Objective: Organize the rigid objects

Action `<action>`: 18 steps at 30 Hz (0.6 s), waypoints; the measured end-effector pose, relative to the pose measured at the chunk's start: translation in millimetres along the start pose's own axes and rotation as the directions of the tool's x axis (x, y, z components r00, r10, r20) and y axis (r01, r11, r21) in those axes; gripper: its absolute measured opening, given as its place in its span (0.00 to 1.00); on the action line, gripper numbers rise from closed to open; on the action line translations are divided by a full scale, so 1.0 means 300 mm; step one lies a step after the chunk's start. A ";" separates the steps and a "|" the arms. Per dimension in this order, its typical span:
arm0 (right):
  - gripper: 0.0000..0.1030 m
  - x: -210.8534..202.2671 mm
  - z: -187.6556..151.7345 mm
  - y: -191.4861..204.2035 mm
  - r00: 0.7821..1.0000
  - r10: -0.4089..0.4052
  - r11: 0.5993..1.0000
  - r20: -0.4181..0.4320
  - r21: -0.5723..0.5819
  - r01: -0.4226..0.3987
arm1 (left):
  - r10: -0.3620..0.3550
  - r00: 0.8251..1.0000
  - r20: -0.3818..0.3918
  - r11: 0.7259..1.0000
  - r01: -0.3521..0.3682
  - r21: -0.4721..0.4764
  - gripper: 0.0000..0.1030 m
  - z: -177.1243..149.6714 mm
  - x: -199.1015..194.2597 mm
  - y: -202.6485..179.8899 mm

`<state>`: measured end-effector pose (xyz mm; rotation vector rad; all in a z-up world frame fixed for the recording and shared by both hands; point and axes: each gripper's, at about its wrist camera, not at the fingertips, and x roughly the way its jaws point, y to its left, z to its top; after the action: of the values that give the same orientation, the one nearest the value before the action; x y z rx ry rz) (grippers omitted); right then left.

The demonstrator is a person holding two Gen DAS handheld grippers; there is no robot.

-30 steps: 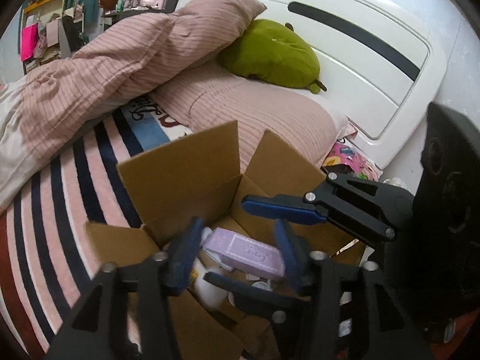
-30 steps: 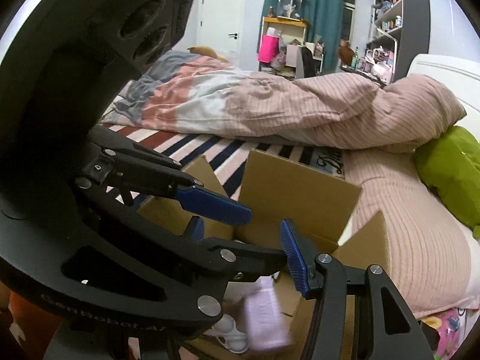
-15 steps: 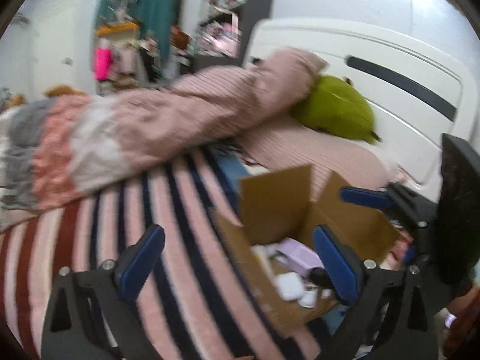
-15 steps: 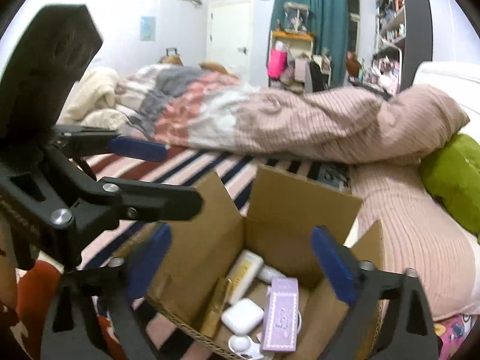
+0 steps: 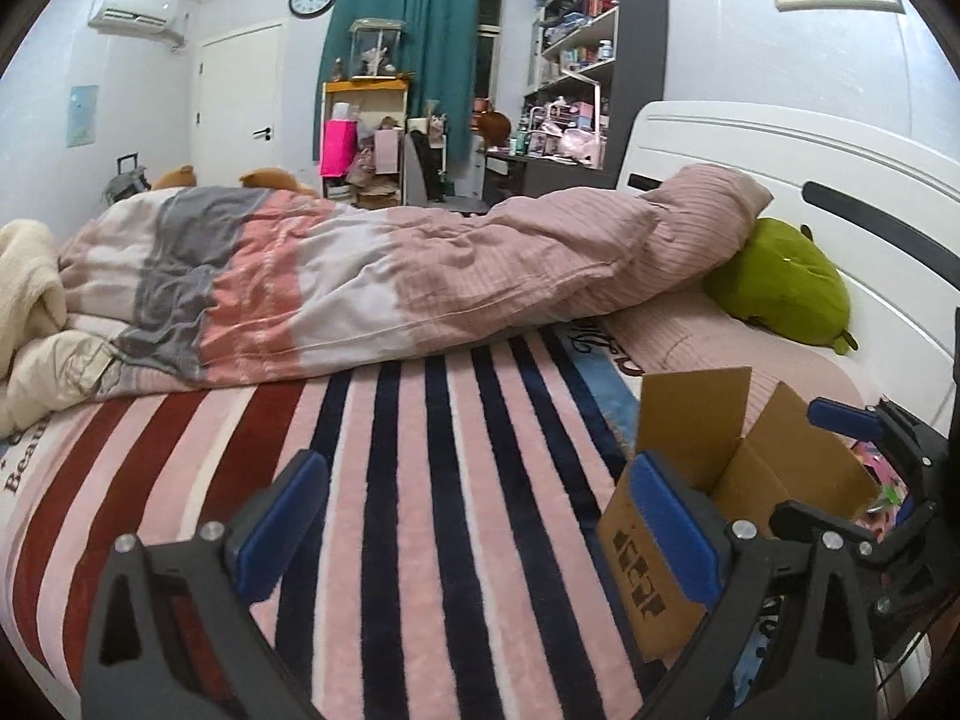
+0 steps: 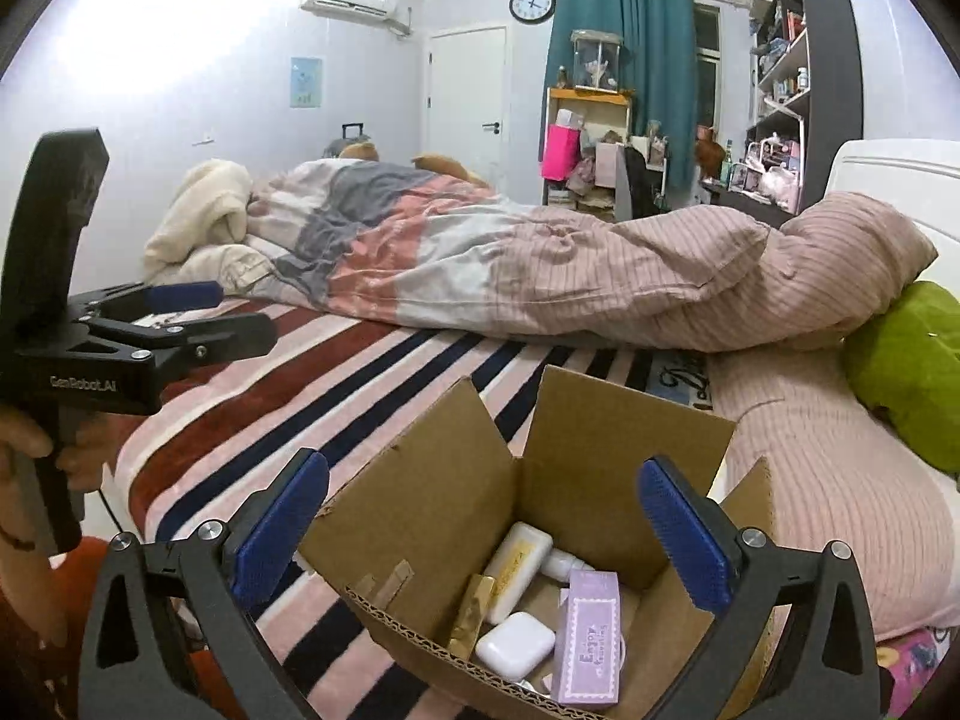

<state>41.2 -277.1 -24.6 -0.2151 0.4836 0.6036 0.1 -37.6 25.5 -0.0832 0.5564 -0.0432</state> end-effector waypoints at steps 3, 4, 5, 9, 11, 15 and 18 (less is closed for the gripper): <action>1.00 0.004 0.003 0.002 1.000 -0.009 1.000 0.001 0.013 0.009 | 0.007 1.000 0.005 1.000 -0.007 -0.001 0.97 -0.006 -0.005 0.003; 1.00 0.004 0.005 0.001 1.000 -0.007 1.000 0.003 0.020 0.006 | 0.010 1.000 0.008 1.000 -0.010 -0.001 0.97 -0.007 -0.010 0.003; 1.00 0.001 0.005 0.000 1.000 -0.003 1.000 0.005 0.023 0.003 | 0.016 1.000 0.011 1.000 -0.016 0.000 0.97 -0.010 -0.013 0.003; 1.00 0.002 0.010 0.001 1.000 -0.006 1.000 0.009 0.029 0.006 | 0.020 1.000 0.003 1.000 -0.020 0.000 0.97 -0.022 -0.015 0.001; 1.00 0.000 0.010 0.001 1.000 -0.008 1.000 0.011 0.030 0.008 | 0.026 1.000 0.000 1.000 -0.026 0.002 0.97 -0.026 -0.014 -0.003; 1.00 0.000 0.011 -0.001 1.000 -0.009 1.000 0.012 0.030 0.009 | 0.029 1.000 -0.007 1.000 -0.029 0.001 0.97 -0.034 -0.011 -0.008; 1.00 -0.001 0.011 -0.003 1.000 -0.017 0.999 0.009 0.029 0.017 | 0.035 0.999 -0.009 0.999 -0.035 -0.002 0.97 -0.036 -0.011 -0.010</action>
<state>42.8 -277.0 -21.5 -0.1891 0.4810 0.5805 -8.6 -41.2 18.4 -0.0751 0.5666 -0.0093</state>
